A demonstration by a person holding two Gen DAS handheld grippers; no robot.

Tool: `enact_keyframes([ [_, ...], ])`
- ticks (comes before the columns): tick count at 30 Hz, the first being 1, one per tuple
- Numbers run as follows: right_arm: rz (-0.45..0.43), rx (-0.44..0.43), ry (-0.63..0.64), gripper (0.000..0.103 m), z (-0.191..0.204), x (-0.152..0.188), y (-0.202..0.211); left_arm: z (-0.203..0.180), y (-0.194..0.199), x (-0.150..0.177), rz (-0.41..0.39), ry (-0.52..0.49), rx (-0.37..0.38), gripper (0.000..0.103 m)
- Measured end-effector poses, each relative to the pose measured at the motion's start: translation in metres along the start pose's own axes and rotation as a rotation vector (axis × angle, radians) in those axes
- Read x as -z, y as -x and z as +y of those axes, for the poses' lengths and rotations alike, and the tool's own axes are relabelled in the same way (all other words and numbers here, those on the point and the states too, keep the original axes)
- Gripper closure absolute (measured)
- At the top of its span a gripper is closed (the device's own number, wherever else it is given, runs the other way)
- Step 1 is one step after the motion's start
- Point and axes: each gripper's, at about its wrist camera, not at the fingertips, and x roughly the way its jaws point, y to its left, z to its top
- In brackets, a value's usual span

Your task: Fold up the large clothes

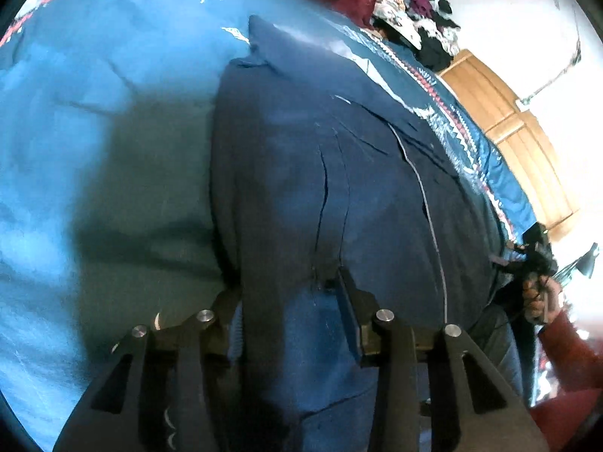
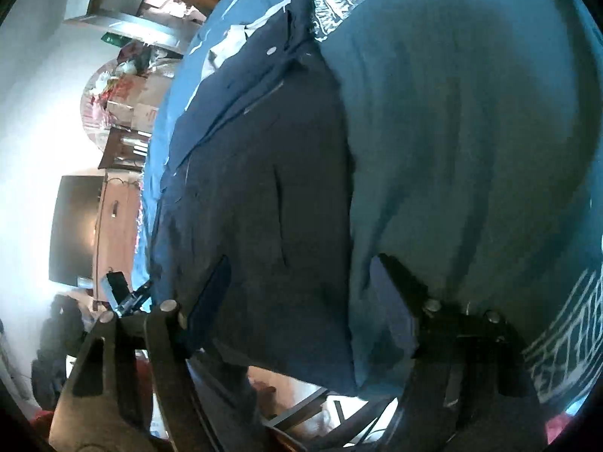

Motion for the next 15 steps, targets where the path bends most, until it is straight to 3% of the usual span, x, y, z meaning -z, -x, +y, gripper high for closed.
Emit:
enact_keyframes([
  [9,0.127,-0.068,0.011,0.028,-0.005,0.027,-0.017,0.003,0.0,0.003,-0.013,0.035,0.017,0.061],
  [15,0.211,-0.066,0.018,0.031,-0.011,0.048,-0.035,0.006,0.0,0.003,-0.016,0.05,0.027,0.061],
])
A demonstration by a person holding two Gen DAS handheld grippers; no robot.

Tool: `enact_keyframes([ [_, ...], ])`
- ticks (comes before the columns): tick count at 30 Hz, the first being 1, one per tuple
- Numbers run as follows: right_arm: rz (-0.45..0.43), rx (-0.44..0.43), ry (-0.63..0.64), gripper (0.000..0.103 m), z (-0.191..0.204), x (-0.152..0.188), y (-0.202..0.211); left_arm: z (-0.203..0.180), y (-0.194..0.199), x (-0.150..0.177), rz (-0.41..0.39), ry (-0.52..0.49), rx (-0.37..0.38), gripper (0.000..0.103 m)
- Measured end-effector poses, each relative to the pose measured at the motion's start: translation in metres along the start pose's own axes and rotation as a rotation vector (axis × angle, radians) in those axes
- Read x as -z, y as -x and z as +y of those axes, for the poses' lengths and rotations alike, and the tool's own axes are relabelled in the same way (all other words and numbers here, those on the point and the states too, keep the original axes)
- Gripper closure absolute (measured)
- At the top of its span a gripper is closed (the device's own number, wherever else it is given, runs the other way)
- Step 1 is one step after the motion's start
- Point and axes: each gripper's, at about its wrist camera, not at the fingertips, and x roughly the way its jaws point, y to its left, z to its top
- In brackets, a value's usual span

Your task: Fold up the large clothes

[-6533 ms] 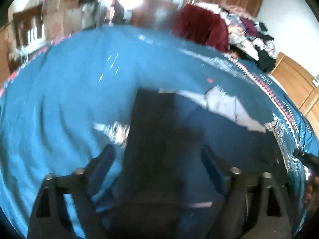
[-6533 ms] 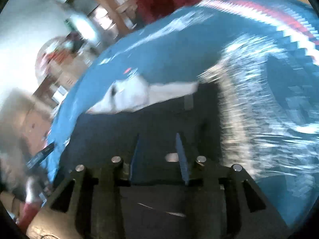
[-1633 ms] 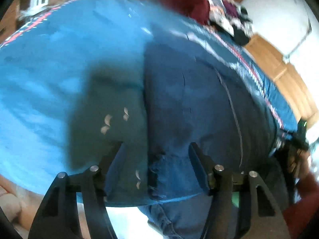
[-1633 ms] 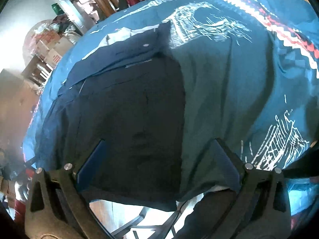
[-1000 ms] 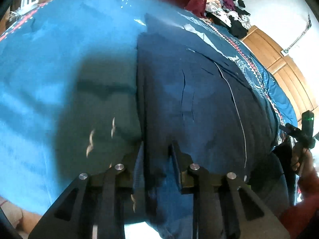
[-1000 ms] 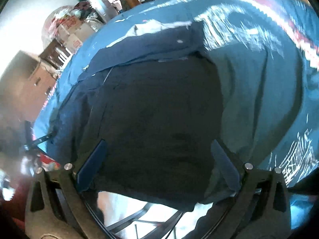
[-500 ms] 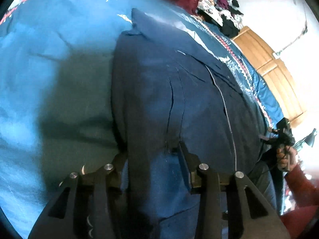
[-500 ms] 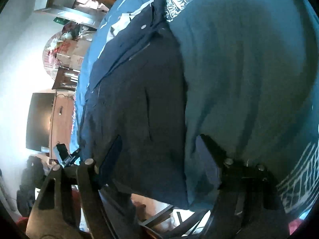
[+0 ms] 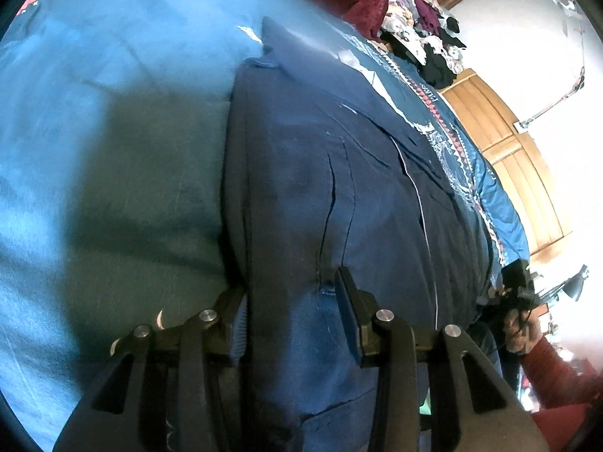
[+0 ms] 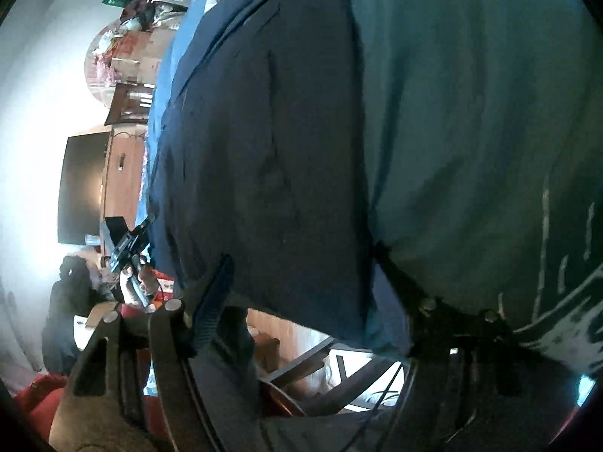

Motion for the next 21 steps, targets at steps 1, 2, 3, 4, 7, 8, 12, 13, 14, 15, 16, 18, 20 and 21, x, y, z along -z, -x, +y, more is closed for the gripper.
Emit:
enact_keyframes([
  [1,0.002,-0.007,0.005,0.032,0.001,0.001,-0.001,0.0,0.0,0.0,0.001,-0.002,-0.002,0.061],
  [2,0.009,-0.013,0.019,0.034,0.004,0.002,-0.004,-0.001,0.001,0.001,0.005,-0.009,-0.005,0.061],
  [3,0.013,-0.008,0.028,0.035,0.007,0.002,-0.004,-0.002,0.001,0.001,0.009,-0.017,-0.007,0.061],
  [4,0.016,-0.001,0.035,0.035,0.01,0.001,-0.006,-0.004,0.001,0.002,0.014,-0.027,-0.011,0.061],
  [7,0.009,0.022,0.041,0.04,0.011,-0.004,-0.01,-0.008,0.002,0.003,0.031,-0.068,-0.027,0.061],
  [8,0.004,0.026,0.042,0.042,0.011,-0.004,-0.011,-0.008,0.002,0.004,0.033,-0.072,-0.028,0.061],
  [12,-0.011,0.063,0.074,0.045,0.018,-0.003,-0.011,-0.011,0.003,0.005,0.045,-0.101,-0.05,0.061],
  [13,-0.014,0.068,0.08,0.045,0.02,-0.002,-0.01,-0.012,0.004,0.006,0.051,-0.116,-0.06,0.061],
  [14,-0.019,0.072,0.084,0.045,0.021,-0.001,-0.01,-0.013,0.006,0.008,0.053,-0.131,-0.069,0.06],
  [15,-0.021,0.073,0.083,0.045,0.021,-0.001,-0.012,-0.013,0.008,0.01,0.055,-0.138,-0.073,0.059],
  [16,-0.02,0.08,0.086,0.045,0.023,-0.003,-0.015,-0.013,0.008,0.011,0.057,-0.141,-0.075,0.059],
  [18,-0.016,0.089,0.09,0.046,0.026,-0.006,-0.02,-0.012,0.007,0.011,0.058,-0.139,-0.077,0.062],
  [20,-0.016,0.091,0.098,0.052,0.029,-0.007,-0.022,-0.012,0.006,0.01,0.056,-0.131,-0.083,0.064],
  [21,-0.02,0.088,0.095,0.052,0.028,-0.007,-0.02,-0.011,0.006,0.009,0.055,-0.124,-0.088,0.069],
])
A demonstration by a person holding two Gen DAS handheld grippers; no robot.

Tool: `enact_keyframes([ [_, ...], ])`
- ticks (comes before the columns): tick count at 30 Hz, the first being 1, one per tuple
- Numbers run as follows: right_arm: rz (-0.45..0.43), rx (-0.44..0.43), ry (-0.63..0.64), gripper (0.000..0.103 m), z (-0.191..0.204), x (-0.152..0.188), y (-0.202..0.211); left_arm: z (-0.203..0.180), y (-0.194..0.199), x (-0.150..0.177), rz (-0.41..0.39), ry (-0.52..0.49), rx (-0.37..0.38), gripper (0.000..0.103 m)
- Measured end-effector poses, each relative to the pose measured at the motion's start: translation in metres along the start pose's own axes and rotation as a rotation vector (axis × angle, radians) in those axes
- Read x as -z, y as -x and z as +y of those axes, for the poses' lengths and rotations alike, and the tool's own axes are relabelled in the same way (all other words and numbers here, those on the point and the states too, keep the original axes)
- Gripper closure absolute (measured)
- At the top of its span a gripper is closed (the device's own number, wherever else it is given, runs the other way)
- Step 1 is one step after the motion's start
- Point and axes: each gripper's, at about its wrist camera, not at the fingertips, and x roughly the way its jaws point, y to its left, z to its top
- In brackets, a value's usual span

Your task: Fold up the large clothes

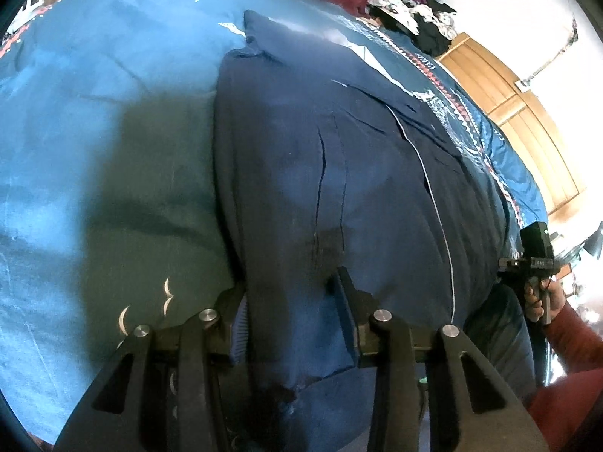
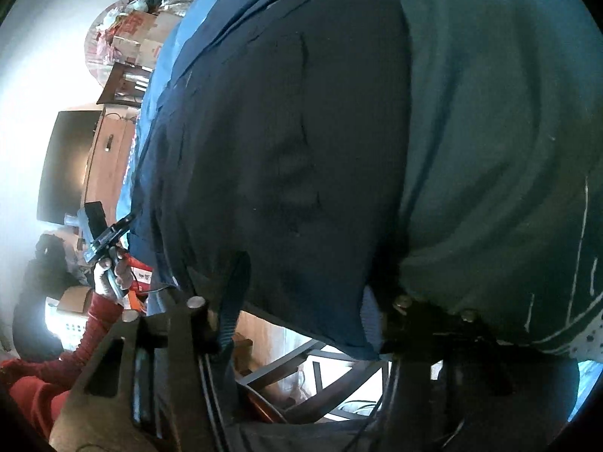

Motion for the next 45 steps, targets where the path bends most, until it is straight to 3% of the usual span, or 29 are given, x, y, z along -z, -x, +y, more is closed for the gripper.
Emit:
enact_keyframes([
  [5,-0.027,-0.063,-0.079,0.055,-0.018,0.002,0.0,0.015,0.0,0.002,-0.032,0.068,0.039,0.073],
  [9,-0.031,-0.03,-0.049,0.055,-0.01,0.004,0.0,0.013,-0.001,0.001,-0.042,0.067,0.035,0.073],
  [12,-0.036,-0.029,-0.049,0.055,-0.01,0.006,0.001,0.008,-0.001,0.003,-0.048,0.036,0.034,0.063],
  [14,-0.038,-0.023,-0.047,0.056,-0.008,0.007,0.001,0.006,-0.001,0.003,-0.05,0.031,0.028,0.063],
  [15,-0.036,-0.011,-0.038,0.06,-0.005,0.007,0.001,0.005,-0.001,0.003,-0.048,0.032,0.023,0.065],
  [16,-0.032,0.006,-0.027,0.082,-0.001,0.006,0.002,0.003,-0.001,0.002,-0.041,0.037,0.011,0.068],
  [17,-0.043,0.009,-0.023,0.096,0.003,0.006,0.008,0.003,0.001,0.0,-0.037,0.066,0.015,0.078],
  [18,-0.065,-0.034,-0.027,0.097,0.008,0.005,0.019,0.004,0.004,-0.002,-0.035,0.125,0.07,0.102],
  [20,-0.127,-0.138,-0.031,0.1,0.021,0.003,0.046,-0.002,0.015,-0.007,-0.065,0.166,0.127,0.102],
  [24,-0.22,-0.301,-0.014,0.1,0.052,-0.027,0.092,-0.026,0.056,-0.049,-0.182,0.186,0.281,0.102],
  [27,-0.252,-0.368,-0.026,0.1,0.061,-0.067,0.109,-0.037,0.076,-0.102,-0.274,0.21,0.354,0.102],
  [30,-0.28,-0.407,-0.034,0.1,0.064,-0.114,0.122,-0.037,0.075,-0.154,-0.312,0.251,0.387,0.101],
  [34,-0.317,-0.387,-0.045,0.1,0.053,-0.192,0.127,-0.02,0.04,-0.225,-0.31,0.306,0.335,0.1],
  [37,-0.306,-0.339,-0.087,0.098,0.026,-0.247,0.106,0.011,-0.018,-0.275,-0.259,0.401,0.312,0.095],
  [39,-0.265,-0.303,-0.135,0.092,-0.002,-0.28,0.08,0.03,-0.058,-0.293,-0.213,0.448,0.28,0.084],
  [41,-0.229,-0.259,-0.182,0.085,-0.025,-0.302,0.057,0.045,-0.098,-0.307,-0.171,0.472,0.184,0.084],
  [45,-0.22,-0.143,-0.213,0.067,-0.055,-0.317,0.031,0.064,-0.135,-0.315,-0.153,0.492,0.077,0.082],
])
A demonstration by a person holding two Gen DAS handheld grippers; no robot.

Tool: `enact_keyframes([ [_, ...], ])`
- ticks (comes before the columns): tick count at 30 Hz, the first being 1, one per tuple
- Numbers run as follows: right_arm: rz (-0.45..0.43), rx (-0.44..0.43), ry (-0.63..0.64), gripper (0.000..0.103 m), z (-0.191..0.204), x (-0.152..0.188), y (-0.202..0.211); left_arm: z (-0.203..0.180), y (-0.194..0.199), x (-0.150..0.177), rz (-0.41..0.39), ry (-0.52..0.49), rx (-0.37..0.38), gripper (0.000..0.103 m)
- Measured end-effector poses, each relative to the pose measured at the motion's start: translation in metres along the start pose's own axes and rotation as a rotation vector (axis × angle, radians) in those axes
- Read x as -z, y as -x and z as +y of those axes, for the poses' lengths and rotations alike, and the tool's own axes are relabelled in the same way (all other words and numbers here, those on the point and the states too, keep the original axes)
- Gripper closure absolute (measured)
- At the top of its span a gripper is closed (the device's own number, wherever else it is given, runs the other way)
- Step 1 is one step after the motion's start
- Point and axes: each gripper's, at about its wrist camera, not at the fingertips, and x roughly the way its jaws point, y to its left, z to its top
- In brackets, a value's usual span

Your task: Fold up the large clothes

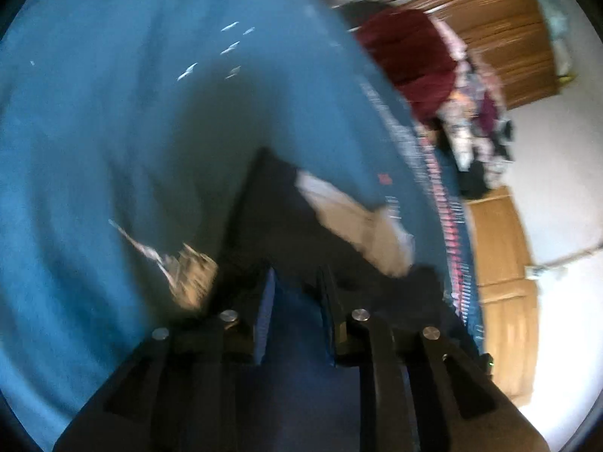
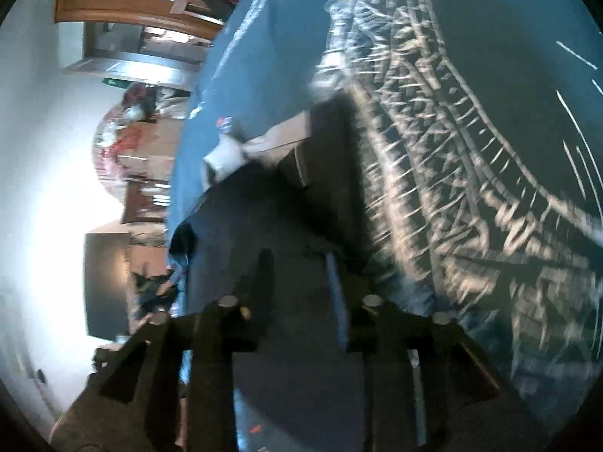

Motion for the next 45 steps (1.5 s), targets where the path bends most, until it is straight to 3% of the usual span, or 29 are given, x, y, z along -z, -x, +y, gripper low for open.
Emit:
enact_keyframes([
  [2,-0.014,-0.012,0.0,0.058,-0.003,0.002,-0.001,0.004,0.004,-0.004,-0.037,0.019,0.022,0.08],
  [5,-0.033,0.018,0.053,0.054,0.004,0.01,0.002,0.007,0.028,-0.004,-0.128,-0.012,-0.002,0.069],
  [7,-0.04,0.046,0.089,0.053,0.012,0.012,0.0,0.004,0.039,0.001,-0.153,-0.048,-0.046,0.068],
  [12,-0.037,0.092,0.124,0.053,0.016,0.008,-0.02,-0.024,0.036,0.038,-0.06,-0.302,-0.094,0.068],
  [14,-0.052,0.129,0.135,0.056,0.017,0.009,-0.024,-0.013,0.031,0.048,-0.022,-0.309,-0.133,0.063],
  [17,-0.1,0.196,0.166,0.054,0.029,0.014,-0.014,0.023,0.025,0.061,-0.007,-0.291,-0.273,0.06],
  [19,-0.156,0.251,0.25,0.054,0.048,0.03,0.006,0.03,0.037,0.062,-0.037,-0.266,-0.241,0.061],
  [21,-0.194,0.254,0.313,0.051,0.063,0.051,0.02,0.017,0.059,0.072,-0.11,-0.316,-0.297,0.06],
  [22,-0.198,0.248,0.341,0.05,0.068,0.064,0.023,0.009,0.066,0.076,-0.137,-0.345,-0.291,0.06],
  [25,-0.171,0.227,0.407,0.05,0.082,0.112,0.01,-0.023,0.078,0.105,-0.138,-0.412,-0.132,0.06],
  [30,-0.083,0.158,0.525,0.05,0.123,0.18,-0.064,-0.09,0.023,0.176,0.09,-0.531,0.181,0.06],
  [32,-0.026,0.164,0.617,0.053,0.138,0.197,-0.097,-0.107,-0.006,0.201,0.179,-0.593,0.193,0.06],
  [34,0.01,0.208,0.635,0.054,0.134,0.2,-0.111,-0.104,-0.023,0.212,0.221,-0.629,0.107,0.065],
  [37,-0.005,0.255,0.62,0.057,0.111,0.191,-0.093,-0.07,-0.007,0.189,0.213,-0.526,0.089,0.092],
  [40,-0.039,0.289,0.584,0.057,0.081,0.179,-0.056,-0.019,0.037,0.163,0.112,-0.43,0.037,0.092],
  [42,-0.06,0.29,0.549,0.064,0.064,0.173,-0.028,0.03,0.076,0.139,0.012,-0.301,-0.018,0.092],
  [43,-0.081,0.336,0.535,0.061,0.059,0.172,-0.017,0.052,0.09,0.133,-0.039,-0.245,-0.076,0.091],
  [45,-0.133,0.386,0.495,0.055,0.052,0.173,0.013,0.101,0.138,0.122,-0.159,-0.07,-0.099,0.09],
])
